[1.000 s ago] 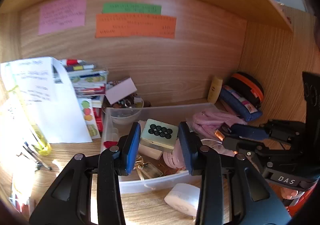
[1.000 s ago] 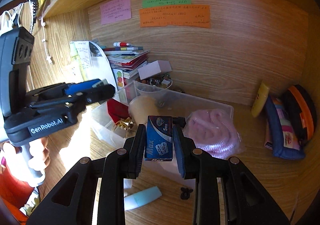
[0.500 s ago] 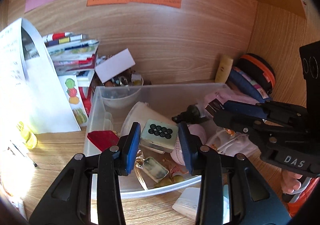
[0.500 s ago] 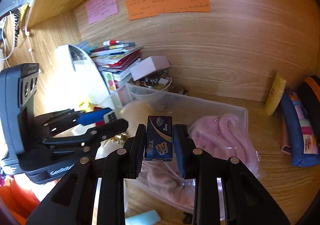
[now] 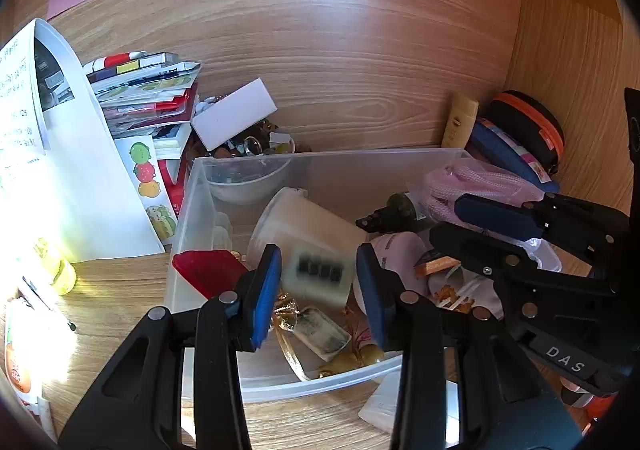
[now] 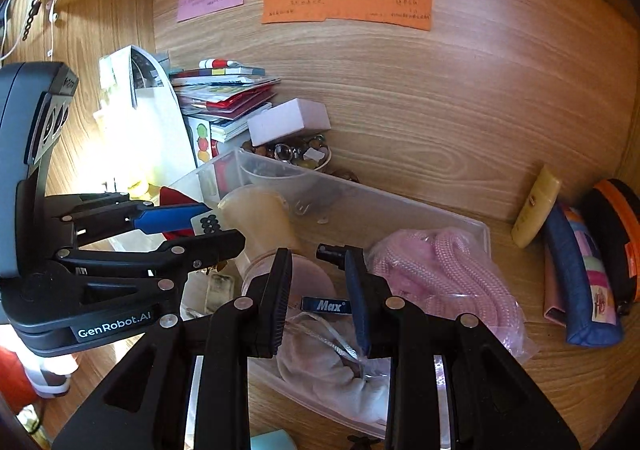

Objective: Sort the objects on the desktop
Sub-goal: 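Carry the dotted block and Max box over the clear box with both tools, then open both tools to drop the block and Max box into the box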

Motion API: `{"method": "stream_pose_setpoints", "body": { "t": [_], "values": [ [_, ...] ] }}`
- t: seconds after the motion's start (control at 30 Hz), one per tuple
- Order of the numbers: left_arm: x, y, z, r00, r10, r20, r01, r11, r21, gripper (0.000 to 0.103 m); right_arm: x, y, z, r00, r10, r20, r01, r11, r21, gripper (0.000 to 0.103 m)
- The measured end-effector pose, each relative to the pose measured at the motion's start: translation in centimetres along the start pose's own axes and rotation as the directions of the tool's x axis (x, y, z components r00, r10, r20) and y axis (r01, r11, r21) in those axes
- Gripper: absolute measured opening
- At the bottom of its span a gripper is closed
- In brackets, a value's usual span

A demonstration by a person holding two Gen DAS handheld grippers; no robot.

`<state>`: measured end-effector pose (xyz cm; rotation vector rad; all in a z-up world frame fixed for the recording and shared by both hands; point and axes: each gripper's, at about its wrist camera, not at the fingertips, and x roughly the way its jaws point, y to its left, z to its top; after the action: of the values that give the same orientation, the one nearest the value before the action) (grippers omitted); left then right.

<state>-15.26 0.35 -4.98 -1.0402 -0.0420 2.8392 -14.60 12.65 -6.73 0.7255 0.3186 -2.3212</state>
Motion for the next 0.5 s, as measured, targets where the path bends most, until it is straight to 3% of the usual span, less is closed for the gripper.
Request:
{"method": "stream_pose_setpoints", "body": {
  "t": [0.1,0.17,0.23,0.4,0.5],
  "values": [
    [-0.2,0.0,0.0,1.000,-0.004,0.003,0.004,1.000,0.000,0.038,0.0,0.2,-0.1,1.000,-0.003,-0.003,0.003,1.000,-0.016,0.025],
    [-0.2,-0.1,0.0,1.000,-0.005,0.005,0.005,1.000,0.002,0.038,0.0,0.5,-0.3,1.000,0.000,-0.003,0.000,0.999,-0.036,0.030],
    [-0.3,-0.1,0.0,1.000,0.002,0.004,-0.002,1.000,0.004,0.038,-0.1,0.9,-0.3,1.000,0.005,-0.001,-0.005,0.998,-0.056,0.042],
    [-1.0,0.3,0.2,1.000,0.013,0.023,-0.013,1.000,-0.005,0.039,-0.3,1.1,-0.2,1.000,0.008,-0.001,-0.008,0.998,-0.062,0.049],
    [-2.3,0.5,0.4,0.996,0.034,0.077,-0.034,0.999,-0.004,0.049,-1.0,0.8,0.2,0.999,0.041,0.008,-0.040,0.999,-0.035,0.055]
  ]
}}
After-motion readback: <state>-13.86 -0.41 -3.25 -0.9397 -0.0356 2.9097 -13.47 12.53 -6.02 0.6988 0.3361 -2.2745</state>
